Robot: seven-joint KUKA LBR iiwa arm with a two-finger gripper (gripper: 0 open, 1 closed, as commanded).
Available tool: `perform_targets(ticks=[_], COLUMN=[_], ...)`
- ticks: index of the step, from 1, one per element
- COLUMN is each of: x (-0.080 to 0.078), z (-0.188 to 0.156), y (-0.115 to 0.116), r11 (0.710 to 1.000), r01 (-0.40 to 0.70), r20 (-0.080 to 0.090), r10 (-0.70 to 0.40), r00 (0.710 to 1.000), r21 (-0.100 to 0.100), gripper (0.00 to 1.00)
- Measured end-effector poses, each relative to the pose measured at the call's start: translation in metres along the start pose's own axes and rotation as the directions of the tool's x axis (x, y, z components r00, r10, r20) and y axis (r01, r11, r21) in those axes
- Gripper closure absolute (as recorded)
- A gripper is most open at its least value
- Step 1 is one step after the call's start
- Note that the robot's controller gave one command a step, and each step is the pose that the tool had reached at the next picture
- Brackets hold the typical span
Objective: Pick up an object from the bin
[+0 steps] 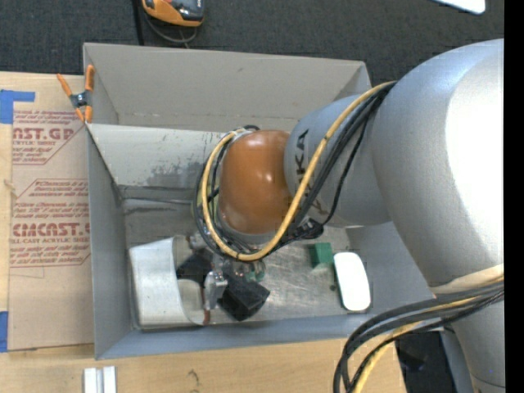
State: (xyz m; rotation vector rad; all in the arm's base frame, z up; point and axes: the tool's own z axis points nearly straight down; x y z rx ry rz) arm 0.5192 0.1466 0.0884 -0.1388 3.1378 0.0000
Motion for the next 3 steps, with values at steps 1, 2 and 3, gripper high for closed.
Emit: perform_targets(ticks=[1, 2, 3], x=[-0.008, -0.008, -0.012], z=[0.008, 0.008, -0.135], y=[0.003, 0.003, 0.026], r11=[0.98, 0.98, 0.997], r01=[-0.199, -0.199, -0.079], r20=[0.015, 0.015, 0.001], r10=[0.199, 0.199, 0.079], r00=[0.98, 0.98, 0.997], r21=[-0.006, -0.006, 0.0], gripper=[1.0, 1.0, 1.0])
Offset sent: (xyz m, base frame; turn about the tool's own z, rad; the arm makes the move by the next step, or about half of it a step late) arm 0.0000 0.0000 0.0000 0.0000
